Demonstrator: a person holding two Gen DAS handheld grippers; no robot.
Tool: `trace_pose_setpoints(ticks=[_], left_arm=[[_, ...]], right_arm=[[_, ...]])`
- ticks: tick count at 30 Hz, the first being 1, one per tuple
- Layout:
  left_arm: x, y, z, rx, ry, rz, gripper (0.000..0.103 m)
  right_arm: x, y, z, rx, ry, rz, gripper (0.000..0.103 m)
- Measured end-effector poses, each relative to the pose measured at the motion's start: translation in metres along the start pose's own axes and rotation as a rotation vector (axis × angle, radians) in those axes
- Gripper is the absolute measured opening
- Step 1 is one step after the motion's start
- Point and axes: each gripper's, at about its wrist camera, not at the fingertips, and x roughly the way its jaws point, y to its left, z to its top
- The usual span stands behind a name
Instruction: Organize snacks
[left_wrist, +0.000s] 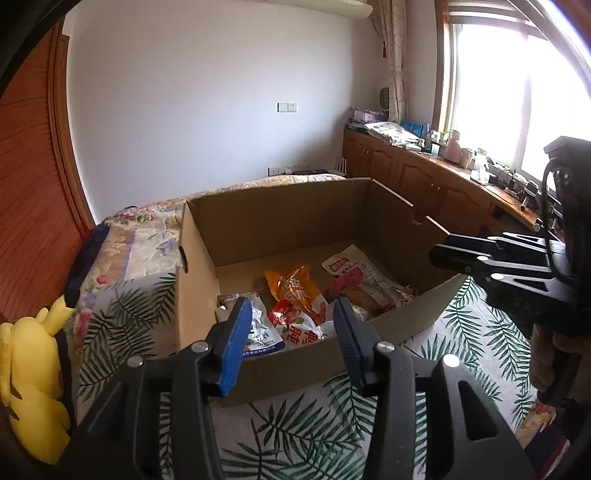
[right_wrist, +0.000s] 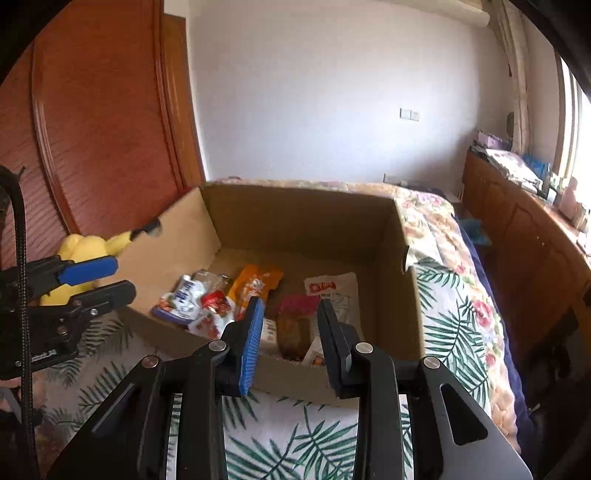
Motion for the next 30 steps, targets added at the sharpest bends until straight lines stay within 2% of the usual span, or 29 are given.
trace_pose_setpoints(ticks=[4,11,18,24,29,30], left_arm=[[-0.02,-0.005,0.0,0.014,-0.005,0.033,0.047],[-0.058,-0.012,-0.004,-0.002,-0.033,0.037,0.048],[-0.101,-0.021,-0.01,0.006,-0.075,0.049,0.054],[-0.124,-0.026,-0.021,0.015,-0.119,0.078,0.07],[-0.139,-0.031,-0.034,0.021,-0.151,0.093,0.076],[-0.142,-0.033,-0.037,0.032,-0.156,0.105,0.076]], right_arm=[[-0.026,0.006,-0.002,0.006,-0.03,0.004,0.031],[-0.067,0.022,-0.007,-0.008,-0.067,0.02,0.033],[-0.102,0.035,-0.014,-0.007,-0.11,-0.018,0.04],[-0.119,0.038,-0.026,0.003,-0.131,-0.048,0.059],[-0.127,0.041,-0.038,0.01,-0.138,-0.072,0.079],[-0.128,0.042,-0.041,0.012,-0.14,-0.081,0.087]])
